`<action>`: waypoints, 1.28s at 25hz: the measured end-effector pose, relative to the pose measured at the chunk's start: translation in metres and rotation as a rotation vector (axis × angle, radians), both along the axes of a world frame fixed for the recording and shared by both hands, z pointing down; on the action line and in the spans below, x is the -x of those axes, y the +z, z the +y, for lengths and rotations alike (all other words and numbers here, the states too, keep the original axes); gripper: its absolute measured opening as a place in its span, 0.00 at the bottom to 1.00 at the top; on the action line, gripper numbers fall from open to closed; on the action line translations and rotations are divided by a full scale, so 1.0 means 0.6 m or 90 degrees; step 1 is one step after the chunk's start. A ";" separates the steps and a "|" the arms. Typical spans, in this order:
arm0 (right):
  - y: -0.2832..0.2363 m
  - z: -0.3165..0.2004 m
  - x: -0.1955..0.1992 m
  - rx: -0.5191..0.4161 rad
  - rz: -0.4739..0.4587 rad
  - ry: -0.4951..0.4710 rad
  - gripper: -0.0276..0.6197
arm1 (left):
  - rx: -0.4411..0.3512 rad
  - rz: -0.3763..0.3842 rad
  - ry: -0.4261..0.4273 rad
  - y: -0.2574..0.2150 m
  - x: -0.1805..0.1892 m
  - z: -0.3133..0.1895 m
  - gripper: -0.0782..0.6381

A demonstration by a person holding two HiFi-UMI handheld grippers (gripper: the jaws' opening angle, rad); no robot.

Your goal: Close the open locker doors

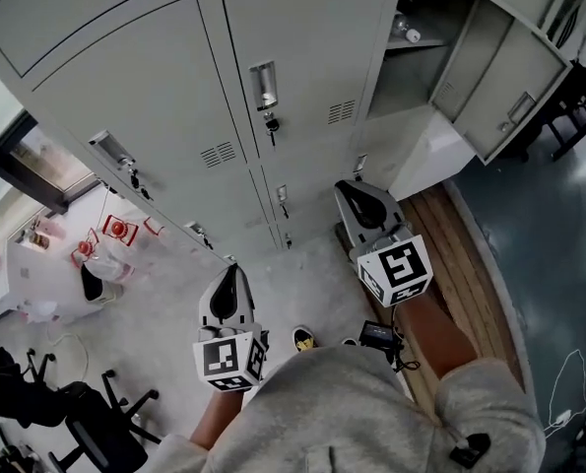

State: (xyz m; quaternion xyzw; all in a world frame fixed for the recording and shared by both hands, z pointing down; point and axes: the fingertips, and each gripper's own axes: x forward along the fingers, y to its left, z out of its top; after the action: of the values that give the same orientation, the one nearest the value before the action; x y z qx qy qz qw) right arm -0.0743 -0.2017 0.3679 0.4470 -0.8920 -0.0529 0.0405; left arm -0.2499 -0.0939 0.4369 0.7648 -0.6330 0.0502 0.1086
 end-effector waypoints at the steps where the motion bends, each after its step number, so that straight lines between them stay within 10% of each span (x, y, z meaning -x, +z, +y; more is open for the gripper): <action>1: 0.004 0.018 -0.019 0.008 -0.007 0.015 0.09 | -0.003 0.002 0.012 -0.001 -0.010 -0.002 0.13; 14: 0.029 0.105 -0.132 0.059 -0.054 0.110 0.09 | -0.004 0.002 0.143 -0.005 -0.135 -0.016 0.12; 32: 0.017 0.092 -0.135 0.051 -0.064 0.113 0.09 | 0.010 0.013 0.118 0.003 -0.113 -0.016 0.12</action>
State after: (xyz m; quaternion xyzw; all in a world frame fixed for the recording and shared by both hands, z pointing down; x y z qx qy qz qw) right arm 0.0065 -0.1462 0.3783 0.5244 -0.8512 0.0088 0.0180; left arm -0.1823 -0.1037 0.4387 0.8196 -0.5580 0.0572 0.1163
